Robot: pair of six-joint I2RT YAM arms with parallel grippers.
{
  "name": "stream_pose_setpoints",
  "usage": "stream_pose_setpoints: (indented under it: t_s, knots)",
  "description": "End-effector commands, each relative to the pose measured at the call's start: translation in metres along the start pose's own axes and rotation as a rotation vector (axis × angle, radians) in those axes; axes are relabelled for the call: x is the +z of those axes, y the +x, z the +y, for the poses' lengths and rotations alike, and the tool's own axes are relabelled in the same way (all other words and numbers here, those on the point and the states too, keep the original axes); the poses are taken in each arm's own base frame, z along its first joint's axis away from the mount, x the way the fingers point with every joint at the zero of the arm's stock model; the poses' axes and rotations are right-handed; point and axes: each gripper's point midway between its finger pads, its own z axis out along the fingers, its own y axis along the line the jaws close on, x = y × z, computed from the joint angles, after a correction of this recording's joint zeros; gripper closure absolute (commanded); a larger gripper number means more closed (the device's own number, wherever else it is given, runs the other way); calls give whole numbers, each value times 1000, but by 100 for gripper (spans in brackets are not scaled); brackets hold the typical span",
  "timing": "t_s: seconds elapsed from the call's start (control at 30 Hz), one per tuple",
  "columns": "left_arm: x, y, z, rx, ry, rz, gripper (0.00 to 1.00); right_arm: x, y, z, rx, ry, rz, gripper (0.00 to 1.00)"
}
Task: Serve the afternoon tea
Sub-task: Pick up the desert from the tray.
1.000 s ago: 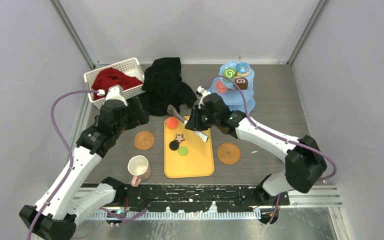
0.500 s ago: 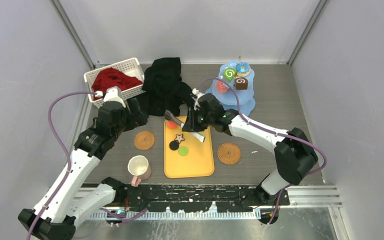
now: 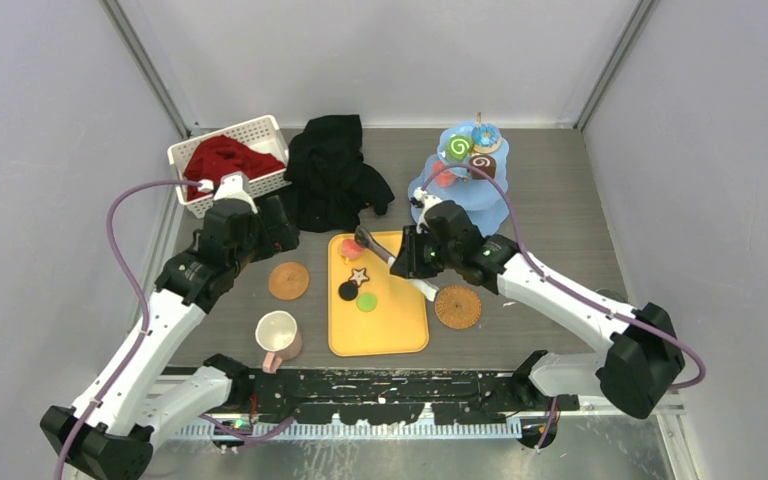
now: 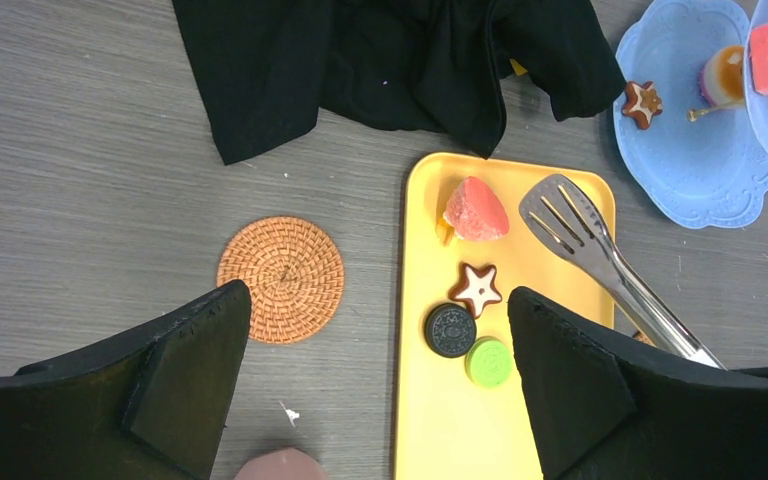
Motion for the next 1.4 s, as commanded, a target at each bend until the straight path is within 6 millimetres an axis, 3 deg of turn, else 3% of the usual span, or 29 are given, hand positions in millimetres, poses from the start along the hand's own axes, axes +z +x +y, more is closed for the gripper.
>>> stream_pose_setpoints:
  t_s: [0.0,0.27,0.6,0.8,1.07,1.37]
  knots:
    - [-3,-19,-13,-22,52,-59,1,-19,-3,0,-41,12,-33,85]
    - [-1,-15,-11,-23,48,-50,1,-32,5,-1,-134,11,25,78]
    - [-6,-16,-7,-29,34,-61,1,-44,-44,5,-297,107,-43,65]
    - [-15,-18,5,-35,-6,-90,1,-31,-54,17,-346,78,-28,61]
    - [-14,-12,7,-23,-19,-56,1,-9,-42,25,-384,50,39,59]
    - [-16,-11,10,-16,-27,-59,1,2,-37,31,-382,16,52,57]
